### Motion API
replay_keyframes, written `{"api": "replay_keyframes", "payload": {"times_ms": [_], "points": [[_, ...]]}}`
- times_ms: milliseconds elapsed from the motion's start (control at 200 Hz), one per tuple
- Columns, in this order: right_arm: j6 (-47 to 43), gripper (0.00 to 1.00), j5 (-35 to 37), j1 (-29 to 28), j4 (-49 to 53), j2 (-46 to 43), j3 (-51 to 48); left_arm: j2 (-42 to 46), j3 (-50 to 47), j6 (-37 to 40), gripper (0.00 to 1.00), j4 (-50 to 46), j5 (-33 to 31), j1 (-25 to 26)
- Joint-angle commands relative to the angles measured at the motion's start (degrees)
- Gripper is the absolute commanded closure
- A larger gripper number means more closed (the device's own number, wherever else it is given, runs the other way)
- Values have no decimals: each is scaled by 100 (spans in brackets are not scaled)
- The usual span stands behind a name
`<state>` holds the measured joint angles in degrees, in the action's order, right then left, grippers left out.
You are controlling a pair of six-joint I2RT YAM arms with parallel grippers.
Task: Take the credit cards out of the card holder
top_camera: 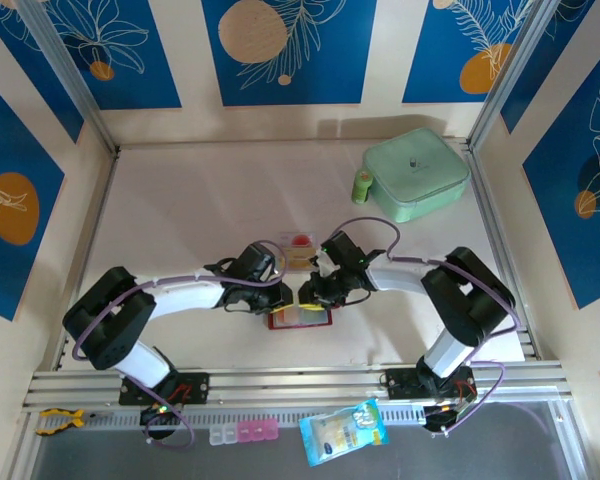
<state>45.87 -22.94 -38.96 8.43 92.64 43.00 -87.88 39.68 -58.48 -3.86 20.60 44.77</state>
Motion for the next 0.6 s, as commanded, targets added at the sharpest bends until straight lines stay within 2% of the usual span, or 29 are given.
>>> {"api": "replay_keyframes", "payload": {"times_ms": [0,265,590], "points": [[-97,74,117,37,330,-441,19,126,244,-43,79,-40,114,63],[-239,72,423,289,962,-1175,55,45,537,-41,78,-89,189,194],[-354,68,724,707,1530,-1908,-120,-354,979,-41,61,-54,228,464]]}}
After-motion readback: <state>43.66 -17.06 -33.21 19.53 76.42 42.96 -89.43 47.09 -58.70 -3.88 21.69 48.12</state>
